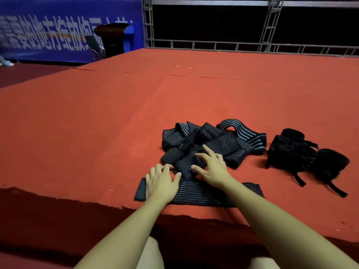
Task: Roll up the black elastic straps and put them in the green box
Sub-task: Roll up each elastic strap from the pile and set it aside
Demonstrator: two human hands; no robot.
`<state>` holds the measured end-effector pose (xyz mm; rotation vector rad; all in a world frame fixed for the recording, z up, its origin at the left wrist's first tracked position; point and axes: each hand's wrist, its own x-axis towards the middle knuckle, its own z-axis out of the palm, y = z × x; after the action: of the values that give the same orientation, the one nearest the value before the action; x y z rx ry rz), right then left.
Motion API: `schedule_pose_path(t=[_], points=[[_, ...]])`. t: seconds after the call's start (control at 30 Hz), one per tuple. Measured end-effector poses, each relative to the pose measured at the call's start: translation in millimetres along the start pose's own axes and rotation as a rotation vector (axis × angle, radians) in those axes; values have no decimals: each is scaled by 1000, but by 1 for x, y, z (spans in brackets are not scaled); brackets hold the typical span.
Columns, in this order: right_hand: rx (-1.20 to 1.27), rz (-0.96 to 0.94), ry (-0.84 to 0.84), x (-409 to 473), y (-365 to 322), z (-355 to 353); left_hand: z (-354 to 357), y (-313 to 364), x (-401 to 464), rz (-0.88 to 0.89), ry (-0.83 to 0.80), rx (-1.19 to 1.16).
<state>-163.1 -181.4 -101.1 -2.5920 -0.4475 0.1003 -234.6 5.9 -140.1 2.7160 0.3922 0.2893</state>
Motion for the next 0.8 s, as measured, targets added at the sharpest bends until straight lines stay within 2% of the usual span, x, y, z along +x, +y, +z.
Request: schedule_pose_path(t=[0.1,0.2,0.3,0.43,0.53,0.63,0.8], points=[[-1,-149,-48,3,-8,3,2,1,-3,40,49,21],[-138,-122,-113,12,-11,10,0,1,-2,55,23,7],[-208,-116,-81,19,-12,12,-1,0,-1,63,8,-18],[103,22,39,23,-5,7,1,0,1,61,4,-9],[520,95,180,20,-1,-9,2,1,1,54,13,11],[925,134,190,16,-3,-28,3,2,2,45,0,18],[1190,117,197,12,-4,-53,-5,5,5,-6,-56,-64]])
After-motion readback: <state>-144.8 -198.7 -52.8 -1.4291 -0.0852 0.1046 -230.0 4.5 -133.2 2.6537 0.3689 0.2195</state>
